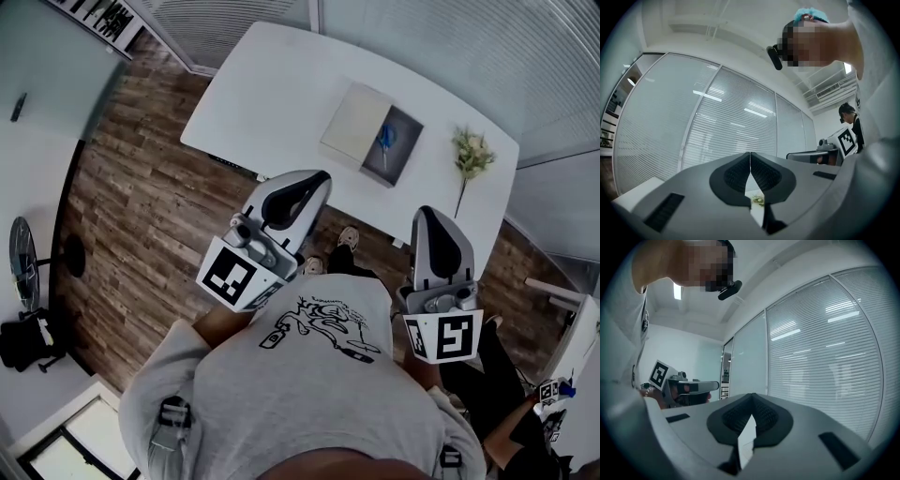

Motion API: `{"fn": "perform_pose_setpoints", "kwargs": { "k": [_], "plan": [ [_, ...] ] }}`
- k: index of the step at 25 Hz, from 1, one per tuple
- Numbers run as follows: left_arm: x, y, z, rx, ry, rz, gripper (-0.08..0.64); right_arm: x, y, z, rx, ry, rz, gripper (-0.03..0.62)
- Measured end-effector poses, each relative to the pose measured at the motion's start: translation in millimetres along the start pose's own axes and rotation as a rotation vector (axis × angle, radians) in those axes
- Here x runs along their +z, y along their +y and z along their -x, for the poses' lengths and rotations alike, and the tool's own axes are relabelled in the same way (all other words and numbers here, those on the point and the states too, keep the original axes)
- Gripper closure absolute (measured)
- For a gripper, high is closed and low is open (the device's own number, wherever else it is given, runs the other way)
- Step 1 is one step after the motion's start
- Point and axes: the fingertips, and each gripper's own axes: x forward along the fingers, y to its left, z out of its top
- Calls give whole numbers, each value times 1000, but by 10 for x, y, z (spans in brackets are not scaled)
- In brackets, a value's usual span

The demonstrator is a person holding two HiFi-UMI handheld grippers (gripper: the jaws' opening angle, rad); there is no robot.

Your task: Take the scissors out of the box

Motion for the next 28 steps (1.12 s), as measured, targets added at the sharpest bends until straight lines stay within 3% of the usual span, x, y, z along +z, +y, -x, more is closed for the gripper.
{"fn": "perform_pose_setpoints", "kwargs": {
  "k": [28],
  "plan": [
    [-136, 130, -1433, 18, -12, -29, 538, -36, -1364, -509, 21, -15, -4, 588]
  ]
}}
